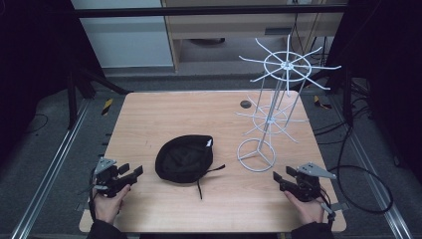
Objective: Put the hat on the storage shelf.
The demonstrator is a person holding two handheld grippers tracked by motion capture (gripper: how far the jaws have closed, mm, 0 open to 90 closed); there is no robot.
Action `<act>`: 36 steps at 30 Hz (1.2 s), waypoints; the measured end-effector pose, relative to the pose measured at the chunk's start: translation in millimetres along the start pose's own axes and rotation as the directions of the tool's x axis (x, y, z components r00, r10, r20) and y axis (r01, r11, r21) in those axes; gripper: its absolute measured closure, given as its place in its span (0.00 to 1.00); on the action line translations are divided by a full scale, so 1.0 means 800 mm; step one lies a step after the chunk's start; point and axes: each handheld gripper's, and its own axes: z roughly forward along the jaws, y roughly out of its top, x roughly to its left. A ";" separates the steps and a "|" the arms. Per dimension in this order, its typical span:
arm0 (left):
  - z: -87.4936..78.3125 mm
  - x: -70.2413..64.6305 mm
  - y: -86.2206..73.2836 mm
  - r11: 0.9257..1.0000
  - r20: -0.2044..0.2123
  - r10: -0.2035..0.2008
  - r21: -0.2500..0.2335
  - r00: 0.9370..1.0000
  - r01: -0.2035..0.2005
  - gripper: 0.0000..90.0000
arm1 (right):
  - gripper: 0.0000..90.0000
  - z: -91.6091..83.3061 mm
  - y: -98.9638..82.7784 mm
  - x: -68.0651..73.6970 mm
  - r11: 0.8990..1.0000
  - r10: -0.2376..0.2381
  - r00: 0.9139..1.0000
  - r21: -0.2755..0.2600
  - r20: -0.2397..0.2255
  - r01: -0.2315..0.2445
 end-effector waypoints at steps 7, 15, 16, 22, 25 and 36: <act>-0.007 -0.017 0.003 0.999 0.011 0.034 -0.041 0.999 -0.034 0.45 | 0.56 0.004 0.003 0.026 1.000 -0.018 0.996 0.006 -0.092 0.019; -0.011 -0.026 0.008 0.997 0.022 0.025 -0.070 0.999 -0.024 0.46 | 0.56 0.011 0.014 0.061 0.998 -0.061 0.988 -0.037 -0.142 0.056; -0.010 -0.028 0.009 0.997 0.025 0.022 -0.072 0.999 -0.021 0.46 | 0.56 0.013 0.015 0.064 0.997 -0.069 0.987 -0.041 -0.146 0.063; -0.005 -0.035 0.011 0.998 0.036 0.018 -0.063 0.999 -0.016 0.50 | 0.56 0.027 0.029 0.090 0.992 -0.121 0.977 -0.051 -0.178 0.114; -0.003 -0.042 0.013 0.997 0.040 0.037 -0.062 0.999 -0.034 0.51 | 0.56 0.032 0.037 0.105 0.989 -0.145 0.969 -0.059 -0.199 0.136; 0.025 -0.055 0.012 0.997 0.019 0.078 0.009 0.997 -0.078 0.58 | 0.57 0.062 0.077 0.146 0.984 -0.174 0.963 -0.081 -0.207 0.161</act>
